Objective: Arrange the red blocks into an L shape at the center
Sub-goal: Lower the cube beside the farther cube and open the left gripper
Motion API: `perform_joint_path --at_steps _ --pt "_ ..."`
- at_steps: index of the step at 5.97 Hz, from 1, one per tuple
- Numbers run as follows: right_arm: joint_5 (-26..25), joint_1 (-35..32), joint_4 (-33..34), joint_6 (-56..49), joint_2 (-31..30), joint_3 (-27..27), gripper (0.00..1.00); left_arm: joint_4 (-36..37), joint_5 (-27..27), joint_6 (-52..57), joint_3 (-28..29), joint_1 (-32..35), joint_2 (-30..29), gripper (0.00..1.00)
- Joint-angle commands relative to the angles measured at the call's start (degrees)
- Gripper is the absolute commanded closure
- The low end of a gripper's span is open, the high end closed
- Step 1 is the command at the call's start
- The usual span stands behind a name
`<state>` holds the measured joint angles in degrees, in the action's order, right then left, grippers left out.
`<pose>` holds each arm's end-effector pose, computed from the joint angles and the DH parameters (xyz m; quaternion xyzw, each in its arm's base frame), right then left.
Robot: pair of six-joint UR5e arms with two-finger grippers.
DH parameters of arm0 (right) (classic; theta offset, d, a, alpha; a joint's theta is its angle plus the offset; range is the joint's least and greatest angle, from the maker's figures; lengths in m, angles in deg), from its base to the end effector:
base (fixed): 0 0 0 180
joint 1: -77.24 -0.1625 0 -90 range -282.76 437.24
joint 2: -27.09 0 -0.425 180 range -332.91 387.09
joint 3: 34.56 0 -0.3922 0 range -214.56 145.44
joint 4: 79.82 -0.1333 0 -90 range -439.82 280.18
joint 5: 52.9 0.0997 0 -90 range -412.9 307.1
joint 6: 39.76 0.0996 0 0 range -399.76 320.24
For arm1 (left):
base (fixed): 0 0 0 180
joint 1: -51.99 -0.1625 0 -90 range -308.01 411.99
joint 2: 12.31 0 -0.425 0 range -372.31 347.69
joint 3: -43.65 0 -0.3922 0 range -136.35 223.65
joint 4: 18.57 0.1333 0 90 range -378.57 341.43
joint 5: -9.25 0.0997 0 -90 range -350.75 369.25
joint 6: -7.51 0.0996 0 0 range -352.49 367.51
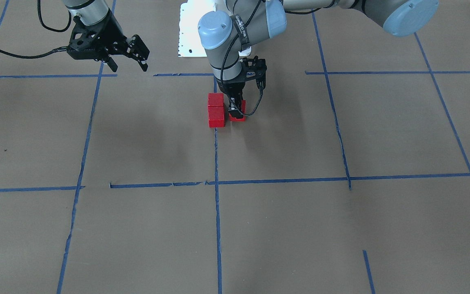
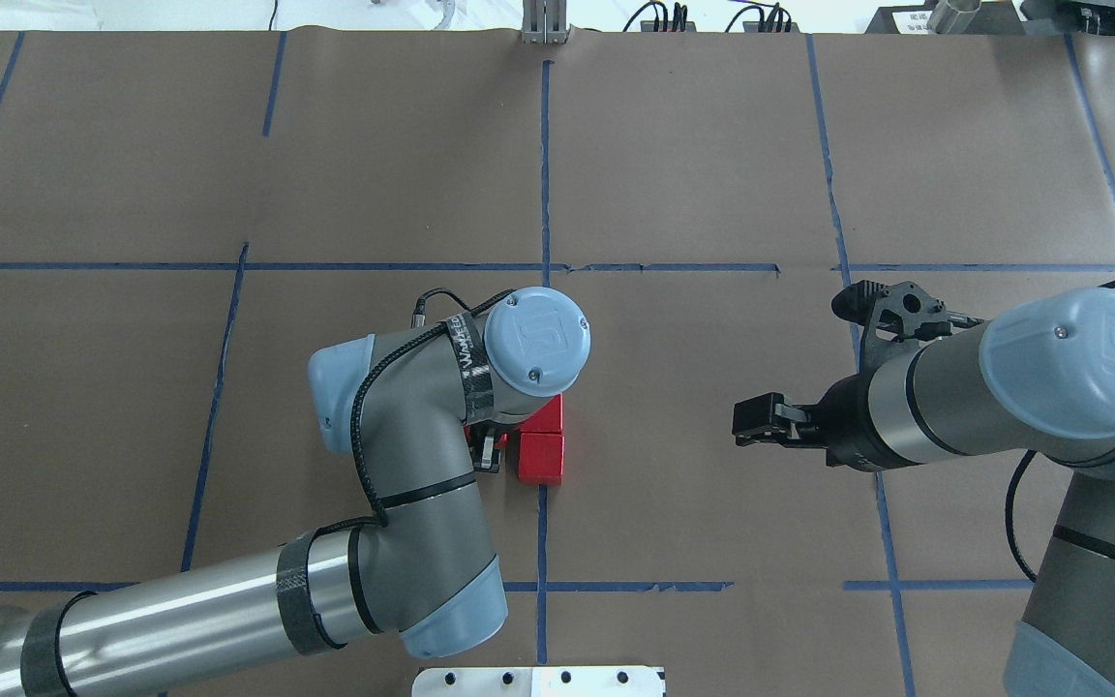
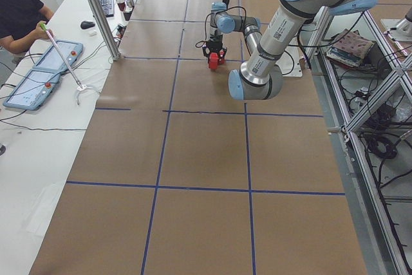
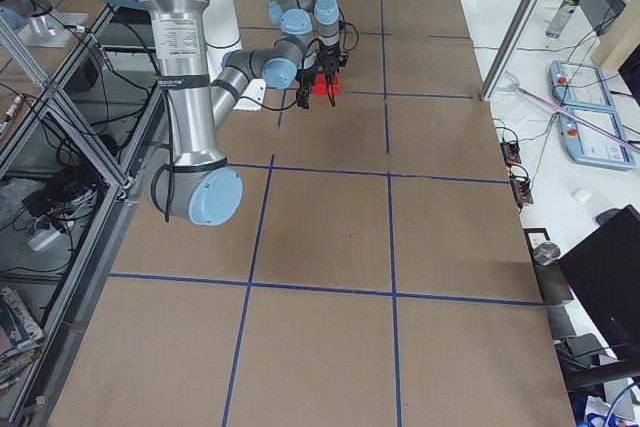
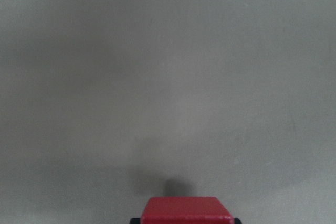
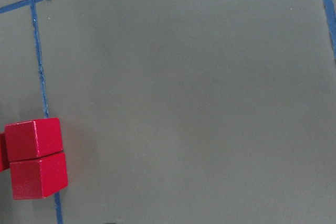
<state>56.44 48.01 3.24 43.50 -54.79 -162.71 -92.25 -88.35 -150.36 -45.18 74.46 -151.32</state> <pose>-0.3578 -0.3152 0.2763 -0.0065 -0.4663 0.0981 0.8792 0.6200 -0.3864 0.1826 -0.1634 0.2254 -0.6684 0.6898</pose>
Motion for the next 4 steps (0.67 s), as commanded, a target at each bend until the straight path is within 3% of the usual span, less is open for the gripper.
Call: perform_joint_path --at_steps 1,4 --pt "0.00 -0.04 0.00 0.07 -0.11 0.00 0.00 0.03 0.13 -1.48 0.67 0.03 -0.30 0.98" --pt "0.00 -0.04 0.00 0.07 -0.11 -0.09 0.00 -1.02 0.30 -1.65 0.76 0.03 -0.22 0.97"
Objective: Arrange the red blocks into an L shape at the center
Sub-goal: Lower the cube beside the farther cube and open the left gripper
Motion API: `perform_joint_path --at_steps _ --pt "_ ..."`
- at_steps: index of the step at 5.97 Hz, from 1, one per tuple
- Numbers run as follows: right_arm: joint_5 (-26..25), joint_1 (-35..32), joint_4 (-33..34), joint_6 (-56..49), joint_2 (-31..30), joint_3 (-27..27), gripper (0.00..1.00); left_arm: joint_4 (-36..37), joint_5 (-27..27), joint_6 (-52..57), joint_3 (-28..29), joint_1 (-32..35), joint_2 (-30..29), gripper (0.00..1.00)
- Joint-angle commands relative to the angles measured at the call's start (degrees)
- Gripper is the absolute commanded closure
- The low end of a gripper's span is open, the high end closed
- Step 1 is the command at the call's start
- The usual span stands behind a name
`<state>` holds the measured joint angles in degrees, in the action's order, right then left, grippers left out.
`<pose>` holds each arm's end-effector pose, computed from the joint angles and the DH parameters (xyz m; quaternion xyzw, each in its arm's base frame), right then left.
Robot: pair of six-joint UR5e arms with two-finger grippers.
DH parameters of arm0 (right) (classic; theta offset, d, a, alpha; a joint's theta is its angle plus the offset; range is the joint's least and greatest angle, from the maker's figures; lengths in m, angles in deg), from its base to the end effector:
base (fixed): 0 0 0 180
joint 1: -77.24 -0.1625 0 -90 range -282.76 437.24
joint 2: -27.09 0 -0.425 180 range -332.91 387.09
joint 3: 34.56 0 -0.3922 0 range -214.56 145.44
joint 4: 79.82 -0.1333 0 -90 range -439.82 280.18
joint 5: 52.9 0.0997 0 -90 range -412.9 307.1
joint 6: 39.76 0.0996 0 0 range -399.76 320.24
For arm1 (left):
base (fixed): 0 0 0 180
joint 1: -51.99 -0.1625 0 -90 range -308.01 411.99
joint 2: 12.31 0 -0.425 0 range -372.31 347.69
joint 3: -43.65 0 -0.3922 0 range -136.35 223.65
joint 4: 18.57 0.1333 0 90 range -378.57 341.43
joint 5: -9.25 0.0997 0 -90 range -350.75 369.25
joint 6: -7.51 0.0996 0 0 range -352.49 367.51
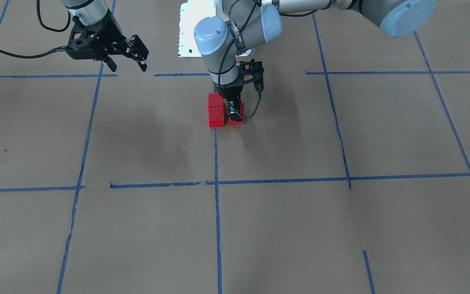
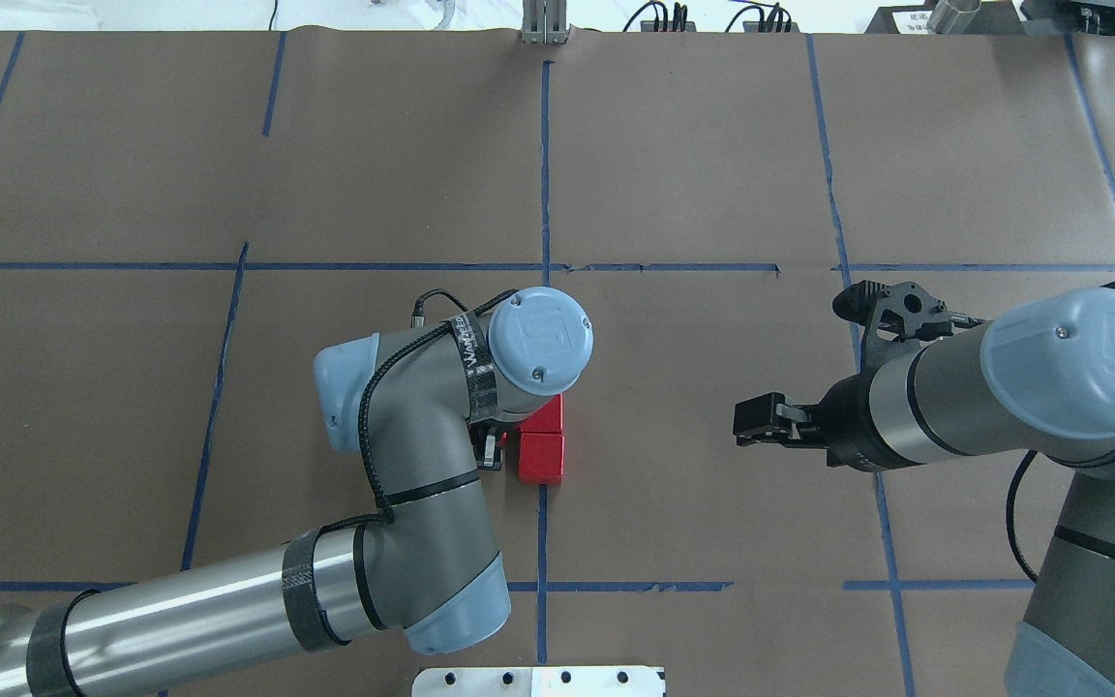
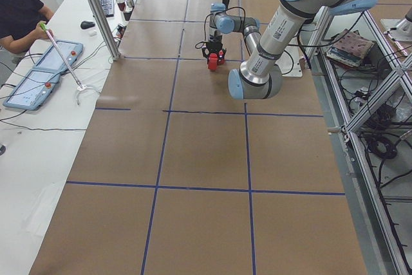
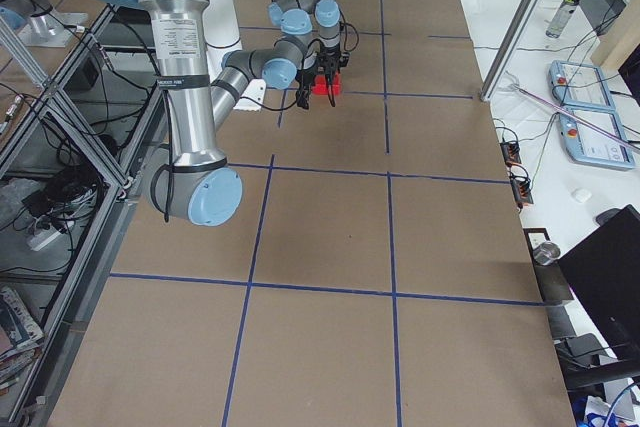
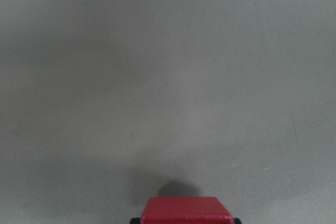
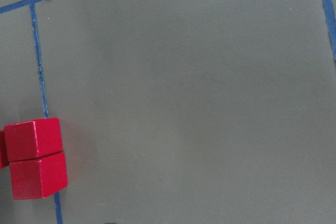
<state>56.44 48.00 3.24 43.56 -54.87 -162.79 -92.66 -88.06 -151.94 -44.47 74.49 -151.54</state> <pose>-0.3572 -0.3149 0.2764 -0.0067 -0.4663 0.0986 0.8791 0.6229 -0.3886 0.1839 -0.1640 0.2236 -0.6787 0.6800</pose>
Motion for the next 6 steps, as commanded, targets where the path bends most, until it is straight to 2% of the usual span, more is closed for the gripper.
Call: perform_joint_path --at_steps 1,6 --pt "0.00 -0.03 0.00 0.00 -0.04 -0.01 0.00 -1.14 0.01 -1.12 0.23 0.17 0.00 0.96" --pt "0.09 -0.03 0.00 0.00 -0.04 -0.01 0.00 -2.03 0.10 -2.36 0.67 0.18 -0.34 0.89"
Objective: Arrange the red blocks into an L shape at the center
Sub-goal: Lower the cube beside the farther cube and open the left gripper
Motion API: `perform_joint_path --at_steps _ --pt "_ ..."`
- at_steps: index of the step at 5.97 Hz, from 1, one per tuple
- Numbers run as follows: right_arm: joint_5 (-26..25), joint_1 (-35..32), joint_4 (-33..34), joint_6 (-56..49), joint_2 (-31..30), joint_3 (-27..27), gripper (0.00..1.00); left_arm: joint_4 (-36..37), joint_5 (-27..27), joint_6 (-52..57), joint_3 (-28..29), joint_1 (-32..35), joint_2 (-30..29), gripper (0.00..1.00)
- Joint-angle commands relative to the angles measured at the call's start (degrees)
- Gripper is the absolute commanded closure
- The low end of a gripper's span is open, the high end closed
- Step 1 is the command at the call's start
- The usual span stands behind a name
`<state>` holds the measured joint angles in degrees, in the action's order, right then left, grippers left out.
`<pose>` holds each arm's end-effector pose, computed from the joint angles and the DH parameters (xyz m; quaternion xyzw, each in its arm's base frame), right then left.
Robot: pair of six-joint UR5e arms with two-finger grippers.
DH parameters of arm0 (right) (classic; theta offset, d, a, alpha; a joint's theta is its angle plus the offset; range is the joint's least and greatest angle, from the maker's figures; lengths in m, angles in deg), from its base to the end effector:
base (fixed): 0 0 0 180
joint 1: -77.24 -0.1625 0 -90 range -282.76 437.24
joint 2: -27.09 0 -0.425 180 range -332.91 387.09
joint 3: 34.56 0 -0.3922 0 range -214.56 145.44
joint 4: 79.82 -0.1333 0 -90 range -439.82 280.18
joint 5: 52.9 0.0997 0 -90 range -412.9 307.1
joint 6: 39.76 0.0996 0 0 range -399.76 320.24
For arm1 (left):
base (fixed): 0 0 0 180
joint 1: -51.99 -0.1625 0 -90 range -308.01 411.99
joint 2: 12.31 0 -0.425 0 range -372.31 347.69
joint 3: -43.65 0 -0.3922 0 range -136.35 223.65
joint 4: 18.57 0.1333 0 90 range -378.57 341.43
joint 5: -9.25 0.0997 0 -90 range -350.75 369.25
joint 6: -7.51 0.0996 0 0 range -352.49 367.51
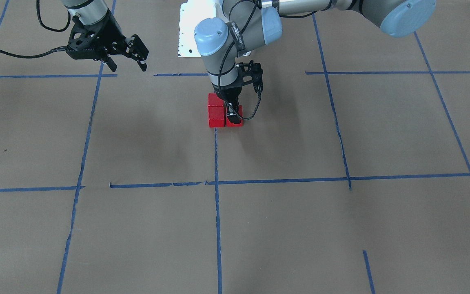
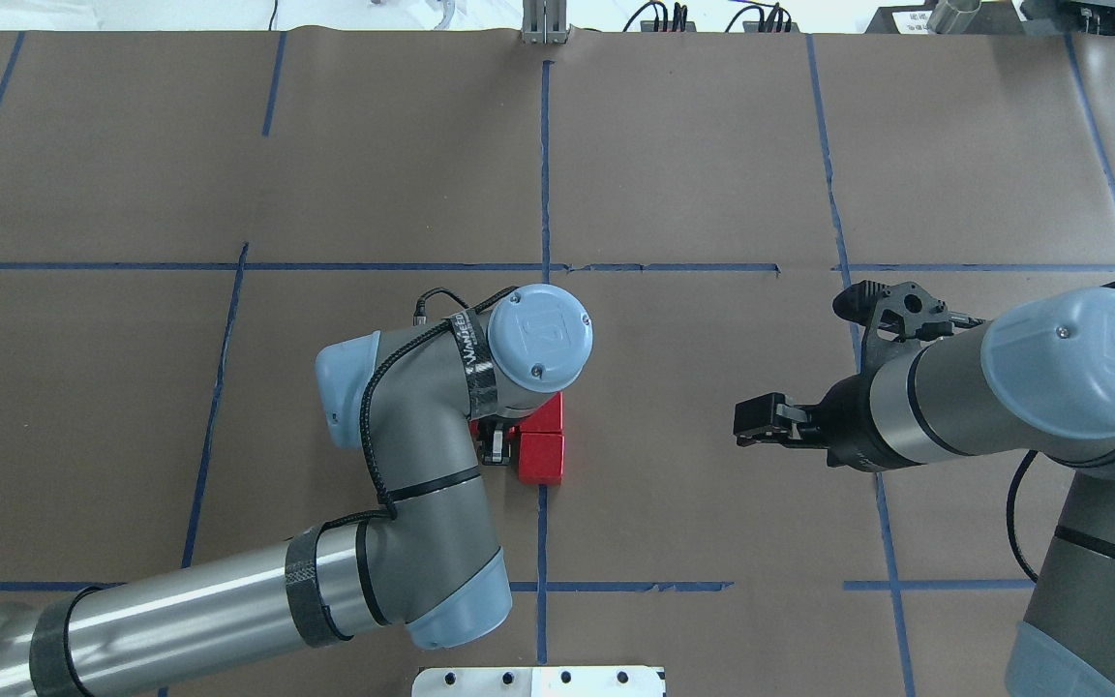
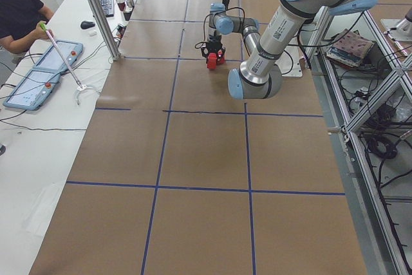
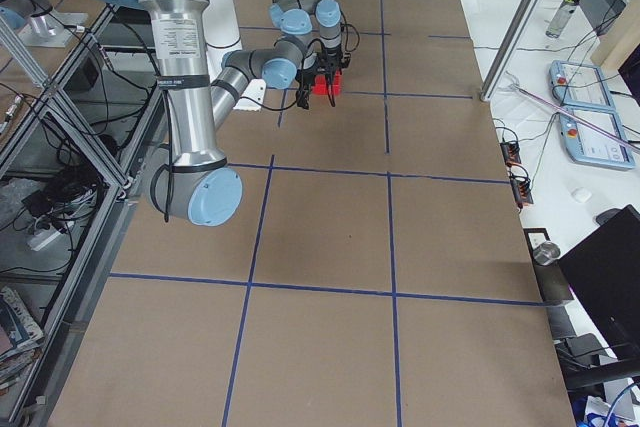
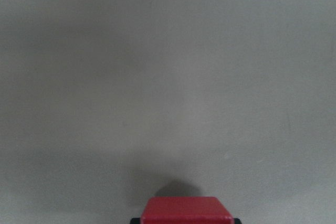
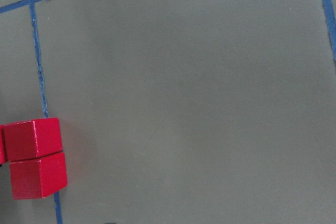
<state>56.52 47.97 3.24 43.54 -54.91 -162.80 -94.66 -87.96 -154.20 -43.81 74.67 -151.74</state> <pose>-0.3570 -0.3149 0.2766 -0.0072 -0.4662 0.0985 0.8792 0.6254 -0.3923 0.1812 -0.1724 0.2327 -0.6900 0.6634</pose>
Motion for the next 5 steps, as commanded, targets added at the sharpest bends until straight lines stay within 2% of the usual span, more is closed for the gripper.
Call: perform_joint_path --at_steps 1,2,3,4,5 --pt "0.01 0.00 0.00 -0.07 0.00 0.00 0.00 -0.12 0.00 -0.10 0.09 -0.01 -0.14 0.89" --pt "0.01 0.00 0.00 0.02 0.00 -0.09 0.00 -0.12 0.00 -0.10 0.09 0.08 -0.06 0.75" --pt "0.01 0.00 0.00 0.02 0.00 -0.09 0.00 -0.21 0.00 -0.10 0.44 0.00 -0.06 0.19" --pt "0.01 0.00 0.00 0.02 0.09 -0.09 0.00 -1.86 0.00 -0.18 0.62 -0.01 -0.06 0.00" --pt "0.09 0.00 0.00 0.02 0.09 -0.17 0.00 -2.14 0.00 -0.19 0.53 -0.01 -0.32 0.00"
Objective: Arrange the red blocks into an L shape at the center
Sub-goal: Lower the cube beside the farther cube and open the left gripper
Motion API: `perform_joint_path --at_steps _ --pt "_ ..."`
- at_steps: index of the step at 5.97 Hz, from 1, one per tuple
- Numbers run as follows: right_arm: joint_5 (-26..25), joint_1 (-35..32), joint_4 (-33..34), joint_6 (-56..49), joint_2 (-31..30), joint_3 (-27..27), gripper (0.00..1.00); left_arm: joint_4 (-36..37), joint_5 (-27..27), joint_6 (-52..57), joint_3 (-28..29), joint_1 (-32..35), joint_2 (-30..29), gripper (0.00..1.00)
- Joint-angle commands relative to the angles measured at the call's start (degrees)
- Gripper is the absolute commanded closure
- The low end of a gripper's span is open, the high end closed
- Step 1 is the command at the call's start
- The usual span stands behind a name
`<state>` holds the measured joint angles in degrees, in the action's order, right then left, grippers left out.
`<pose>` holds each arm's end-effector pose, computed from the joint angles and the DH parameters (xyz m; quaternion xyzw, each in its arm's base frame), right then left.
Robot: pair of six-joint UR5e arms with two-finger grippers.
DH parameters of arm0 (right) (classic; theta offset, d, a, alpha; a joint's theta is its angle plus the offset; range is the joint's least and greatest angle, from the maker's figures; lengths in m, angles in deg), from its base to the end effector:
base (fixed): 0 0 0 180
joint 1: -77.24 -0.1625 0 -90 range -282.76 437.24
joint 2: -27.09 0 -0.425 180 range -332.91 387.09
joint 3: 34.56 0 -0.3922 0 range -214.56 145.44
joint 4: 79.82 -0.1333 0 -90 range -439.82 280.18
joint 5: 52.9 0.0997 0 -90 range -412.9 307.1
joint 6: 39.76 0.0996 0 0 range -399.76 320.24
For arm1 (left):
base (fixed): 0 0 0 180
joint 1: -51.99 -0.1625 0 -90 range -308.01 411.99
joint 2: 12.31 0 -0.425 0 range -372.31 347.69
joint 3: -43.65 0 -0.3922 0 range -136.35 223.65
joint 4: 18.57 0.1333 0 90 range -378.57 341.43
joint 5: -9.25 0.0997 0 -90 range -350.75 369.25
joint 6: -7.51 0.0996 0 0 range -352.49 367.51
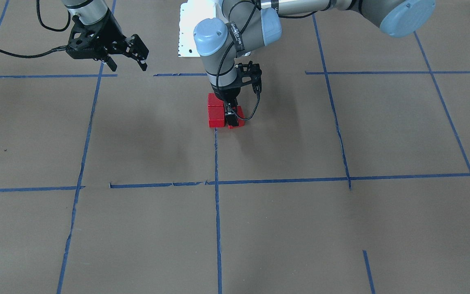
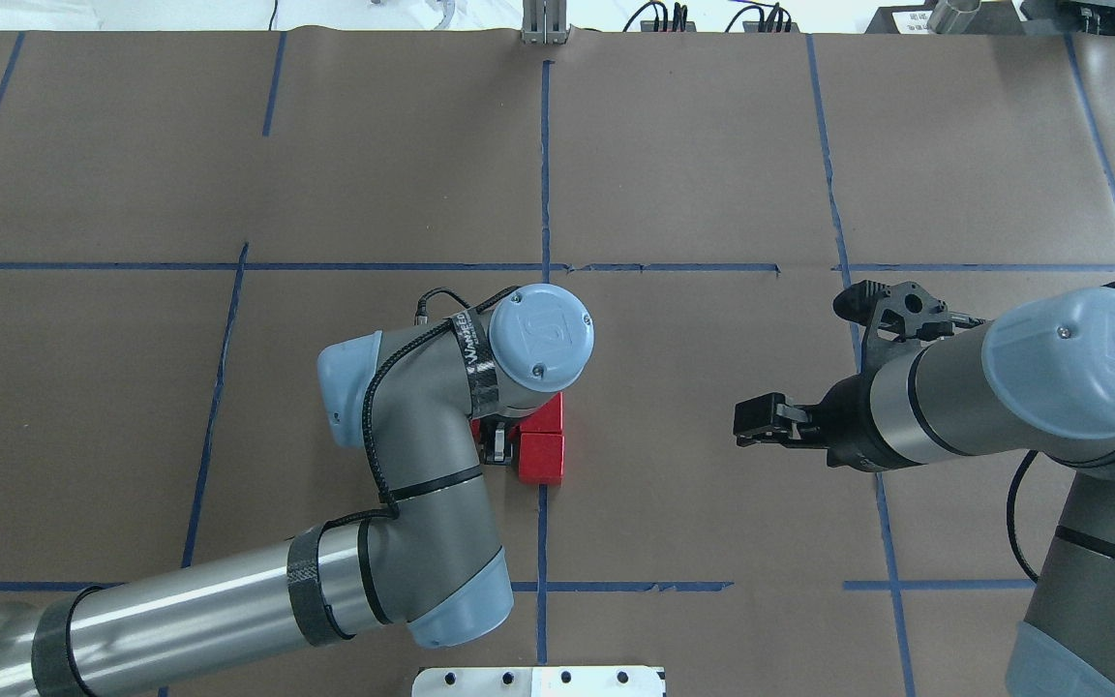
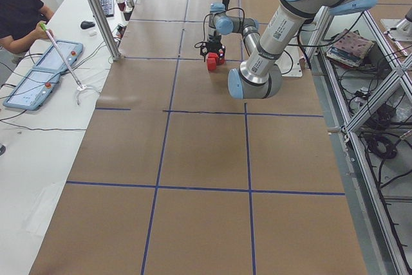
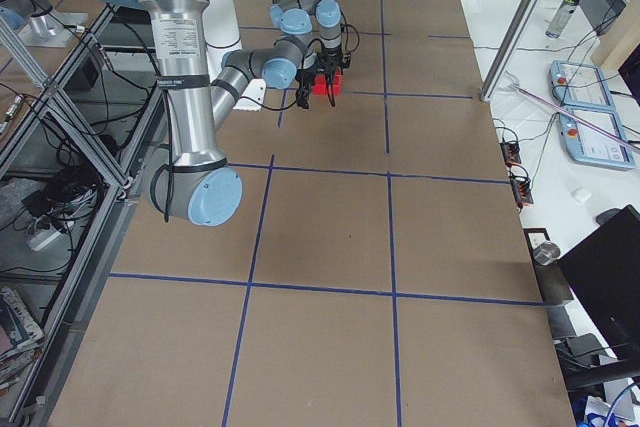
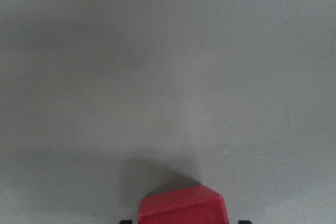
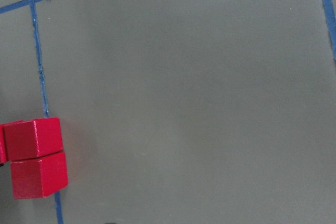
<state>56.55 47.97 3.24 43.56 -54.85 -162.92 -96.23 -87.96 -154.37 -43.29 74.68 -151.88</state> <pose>-0.3565 -0.3146 0.2752 -0.0070 -0.4675 0.0981 0.8785 0.6282 -0.3936 0.1793 -0.1767 0.2416 -0.6884 0.6607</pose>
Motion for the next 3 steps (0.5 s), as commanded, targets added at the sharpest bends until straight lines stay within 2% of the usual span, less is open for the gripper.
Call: perform_joint_path --at_steps 1,3 --pt "0.06 0.00 0.00 0.00 0.03 -0.05 0.00 -0.57 -0.17 0.15 -0.42 -0.01 -0.36 0.00" --pt "0.06 -0.09 0.00 0.00 0.20 -0.23 0.00 -0.31 0.00 1.20 -3.56 0.07 1.04 0.00"
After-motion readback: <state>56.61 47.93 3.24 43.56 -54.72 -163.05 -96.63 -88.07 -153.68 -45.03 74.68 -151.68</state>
